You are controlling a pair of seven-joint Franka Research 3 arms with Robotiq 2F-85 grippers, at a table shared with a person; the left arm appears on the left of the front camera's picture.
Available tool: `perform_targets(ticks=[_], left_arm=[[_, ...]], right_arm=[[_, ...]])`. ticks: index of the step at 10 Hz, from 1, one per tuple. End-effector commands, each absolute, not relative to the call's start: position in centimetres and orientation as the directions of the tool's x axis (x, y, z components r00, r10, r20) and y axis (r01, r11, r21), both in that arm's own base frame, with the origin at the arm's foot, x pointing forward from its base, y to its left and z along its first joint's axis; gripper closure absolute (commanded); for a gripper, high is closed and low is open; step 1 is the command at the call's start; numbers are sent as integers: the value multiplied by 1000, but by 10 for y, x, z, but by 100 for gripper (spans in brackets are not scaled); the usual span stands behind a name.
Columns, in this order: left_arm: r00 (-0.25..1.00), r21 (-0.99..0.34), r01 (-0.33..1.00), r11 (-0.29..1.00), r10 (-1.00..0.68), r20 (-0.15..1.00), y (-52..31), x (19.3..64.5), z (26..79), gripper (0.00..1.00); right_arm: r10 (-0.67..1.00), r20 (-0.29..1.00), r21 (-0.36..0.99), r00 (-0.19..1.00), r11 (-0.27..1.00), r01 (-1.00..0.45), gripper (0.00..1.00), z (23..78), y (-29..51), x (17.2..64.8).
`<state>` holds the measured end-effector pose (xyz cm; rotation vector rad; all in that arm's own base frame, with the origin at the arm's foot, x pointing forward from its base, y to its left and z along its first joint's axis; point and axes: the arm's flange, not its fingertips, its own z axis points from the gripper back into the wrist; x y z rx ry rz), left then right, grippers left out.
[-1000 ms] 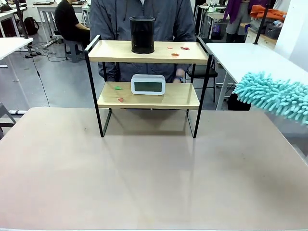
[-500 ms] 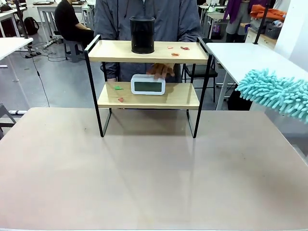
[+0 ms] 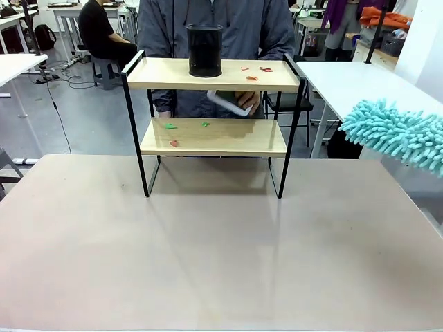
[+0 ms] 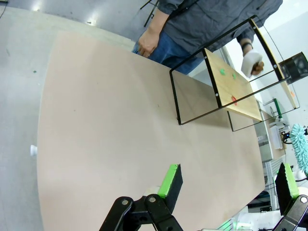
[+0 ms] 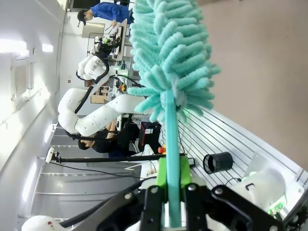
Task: Clean the shelf.
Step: Clean the specific tier of the Shelf with the Duster once objects are removed.
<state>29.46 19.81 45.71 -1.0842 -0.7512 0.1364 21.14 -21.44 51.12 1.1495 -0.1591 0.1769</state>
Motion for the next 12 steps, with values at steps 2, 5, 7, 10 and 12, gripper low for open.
perform_targets(ticks=[2, 5, 7, 10, 12], left_arm=[[735, -831, 276, 483, 451, 507, 197, 294, 456, 0], [735, -831, 276, 483, 451, 507, 197, 294, 456, 0], [735, -831, 276, 483, 451, 507, 197, 294, 456, 0], [735, -831, 276, 483, 451, 507, 197, 294, 456, 0], [735, -831, 276, 483, 451, 507, 197, 294, 456, 0]], right_arm=[[45, 215, 900, 976, 378, -216, 100, 518, -214, 210], [45, 215, 900, 976, 378, -216, 100, 518, -214, 210], [45, 215, 900, 976, 378, -216, 100, 518, -214, 210], [45, 215, 900, 976, 378, -216, 100, 518, -214, 210], [58, 215, 891, 975, 398, -220, 87, 511, -214, 211]])
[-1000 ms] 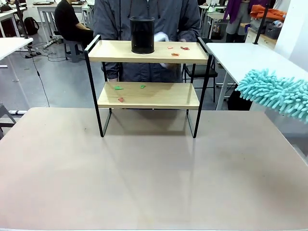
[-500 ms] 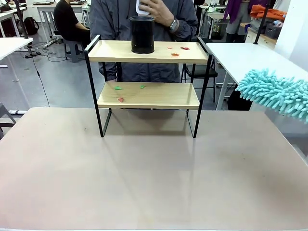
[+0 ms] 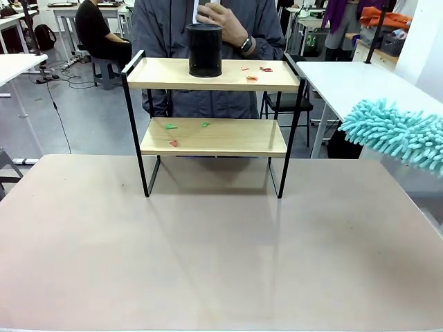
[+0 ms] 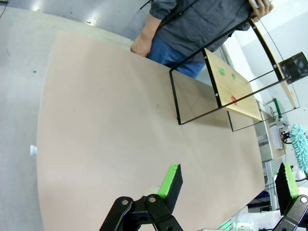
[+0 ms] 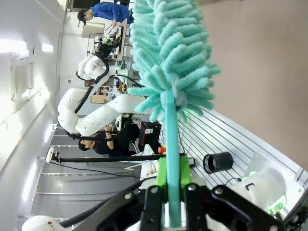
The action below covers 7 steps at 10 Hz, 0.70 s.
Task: Clean the shelf.
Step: Clean the specific tier of the Shelf with the Duster once objects are removed.
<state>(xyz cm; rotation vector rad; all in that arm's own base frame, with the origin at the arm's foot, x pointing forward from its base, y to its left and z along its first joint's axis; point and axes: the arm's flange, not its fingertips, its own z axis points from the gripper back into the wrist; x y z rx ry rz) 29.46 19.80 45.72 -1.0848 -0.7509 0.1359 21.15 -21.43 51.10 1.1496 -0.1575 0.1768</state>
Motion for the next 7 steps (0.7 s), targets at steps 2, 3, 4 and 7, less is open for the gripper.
perform_targets(ticks=[2, 3, 4, 7], left_arm=[[735, -831, 276, 483, 451, 507, 197, 294, 456, 0], [735, -831, 276, 483, 451, 507, 197, 294, 456, 0], [735, -831, 276, 483, 451, 507, 197, 294, 456, 0], [735, -831, 276, 483, 451, 507, 197, 294, 456, 0]], right_arm=[[135, 287, 839, 948, 442, -317, 87, 550, -186, 199], [281, 322, 797, 904, 435, -420, 87, 571, -163, 185], [388, 329, 752, 861, 443, -488, 87, 580, -139, 176], [549, 363, 655, 753, 424, -625, 87, 573, -47, 184]])
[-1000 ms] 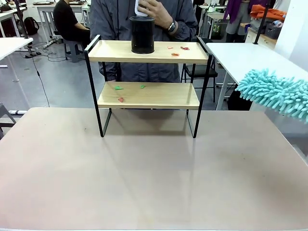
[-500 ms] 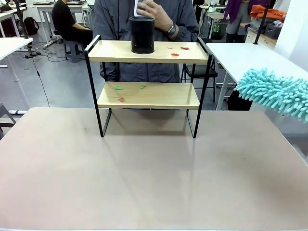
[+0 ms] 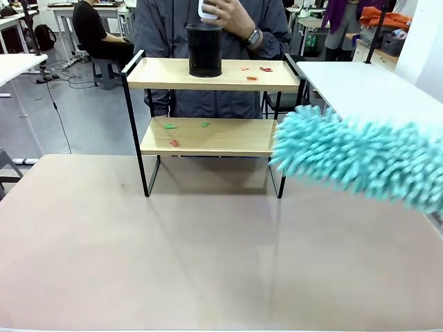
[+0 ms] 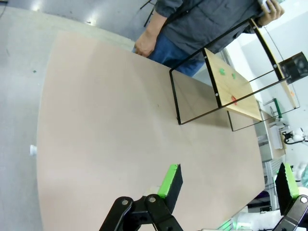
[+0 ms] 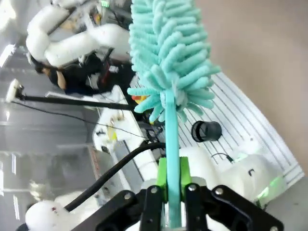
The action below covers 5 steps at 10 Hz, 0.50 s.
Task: Clean the shelf.
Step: Clean the specific tier of the Shelf with the Duster once objects are removed.
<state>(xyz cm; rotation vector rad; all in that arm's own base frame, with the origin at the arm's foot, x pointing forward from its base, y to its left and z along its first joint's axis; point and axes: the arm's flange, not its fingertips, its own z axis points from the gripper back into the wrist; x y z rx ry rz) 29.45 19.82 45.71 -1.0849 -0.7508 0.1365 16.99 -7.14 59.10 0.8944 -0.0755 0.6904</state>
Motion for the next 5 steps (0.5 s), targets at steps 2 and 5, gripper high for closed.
perform_targets(ticks=[2, 5], left_arm=[[735, -831, 276, 483, 451, 507, 197, 294, 456, 0], [735, -831, 276, 483, 451, 507, 197, 294, 456, 0]], right_arm=[[510, 366, 550, 778, 556, -623, 87, 550, 12, 207], [367, 442, 414, 819, 726, -549, 87, 527, 49, 234]])
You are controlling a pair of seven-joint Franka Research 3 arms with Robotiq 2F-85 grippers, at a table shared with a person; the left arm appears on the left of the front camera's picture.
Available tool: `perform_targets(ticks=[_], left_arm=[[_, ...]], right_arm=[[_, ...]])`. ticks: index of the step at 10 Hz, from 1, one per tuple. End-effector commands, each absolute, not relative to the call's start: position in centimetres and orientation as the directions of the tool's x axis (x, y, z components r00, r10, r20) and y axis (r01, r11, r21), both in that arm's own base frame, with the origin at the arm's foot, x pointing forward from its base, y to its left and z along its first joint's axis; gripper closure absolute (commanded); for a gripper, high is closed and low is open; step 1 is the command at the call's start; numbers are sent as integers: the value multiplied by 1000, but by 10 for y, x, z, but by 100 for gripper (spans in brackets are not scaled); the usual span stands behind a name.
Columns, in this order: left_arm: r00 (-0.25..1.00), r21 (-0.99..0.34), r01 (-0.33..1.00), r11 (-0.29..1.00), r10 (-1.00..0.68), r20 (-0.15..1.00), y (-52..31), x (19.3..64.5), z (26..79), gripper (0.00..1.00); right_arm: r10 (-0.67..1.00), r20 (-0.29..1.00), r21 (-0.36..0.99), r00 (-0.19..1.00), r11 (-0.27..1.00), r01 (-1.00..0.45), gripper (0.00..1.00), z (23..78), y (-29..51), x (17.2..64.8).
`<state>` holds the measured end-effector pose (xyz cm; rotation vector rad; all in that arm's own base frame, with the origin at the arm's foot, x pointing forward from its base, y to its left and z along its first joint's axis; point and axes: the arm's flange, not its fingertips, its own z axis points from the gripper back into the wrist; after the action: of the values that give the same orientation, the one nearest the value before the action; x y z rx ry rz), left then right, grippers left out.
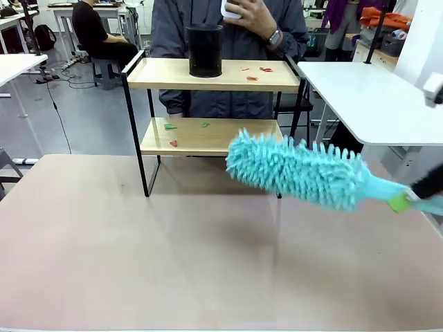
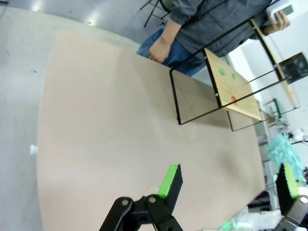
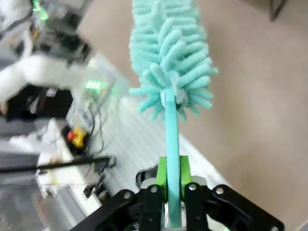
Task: Clean the shelf.
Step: Clean the specific tier of the Shelf with the Duster once objects are removed.
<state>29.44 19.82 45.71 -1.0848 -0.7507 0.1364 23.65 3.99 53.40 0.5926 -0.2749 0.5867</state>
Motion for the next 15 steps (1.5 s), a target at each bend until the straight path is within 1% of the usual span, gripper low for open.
perform_targets(ticks=[1, 2, 3, 5, 6, 9, 10, 11, 12, 13, 14, 15], left_arm=[[735, -831, 276, 483, 451, 507, 197, 294, 456, 0], [735, -831, 276, 483, 451, 507, 197, 294, 456, 0], [735, -831, 276, 483, 451, 507, 197, 294, 456, 0], [735, -831, 276, 483, 451, 507, 197, 294, 456, 0], [735, -831, 276, 483, 451, 507, 197, 294, 456, 0], [735, -831, 276, 483, 451, 507, 197, 294, 456, 0], [735, -831, 276, 483, 451, 507, 197, 294, 456, 0], [735, -831, 276, 483, 451, 507, 197, 294, 456, 0], [735, -831, 276, 483, 451, 507, 197, 294, 456, 0], [735, -831, 276, 483, 451, 507, 197, 294, 456, 0], [735, -831, 276, 483, 451, 507, 197, 294, 456, 0], [735, -831, 276, 483, 451, 507, 197, 294, 456, 0]], right_arm=[[384, 408, 494, 828, 670, -554, 87, 536, 23, 232], [438, 404, 444, 803, 674, -591, 87, 534, 40, 236], [438, 404, 444, 803, 674, -591, 87, 534, 40, 236], [349, 434, 421, 831, 737, -529, 87, 537, 48, 242], [326, 461, 399, 825, 754, -521, 87, 539, 58, 254], [285, 469, 377, 836, 792, -481, 87, 533, 110, 299], [220, 473, 327, 853, 855, -402, 87, 526, 128, 312], [238, 456, 352, 857, 837, -419, 87, 516, 154, 322], [216, 466, 333, 858, 855, -397, 87, 507, 173, 331], [148, 496, 323, 855, 883, -340, 87, 501, 187, 338], [109, 495, 336, 862, 891, -305, 87, 496, 195, 344], [68, 497, 320, 865, 912, -255, 87, 490, 204, 347]])
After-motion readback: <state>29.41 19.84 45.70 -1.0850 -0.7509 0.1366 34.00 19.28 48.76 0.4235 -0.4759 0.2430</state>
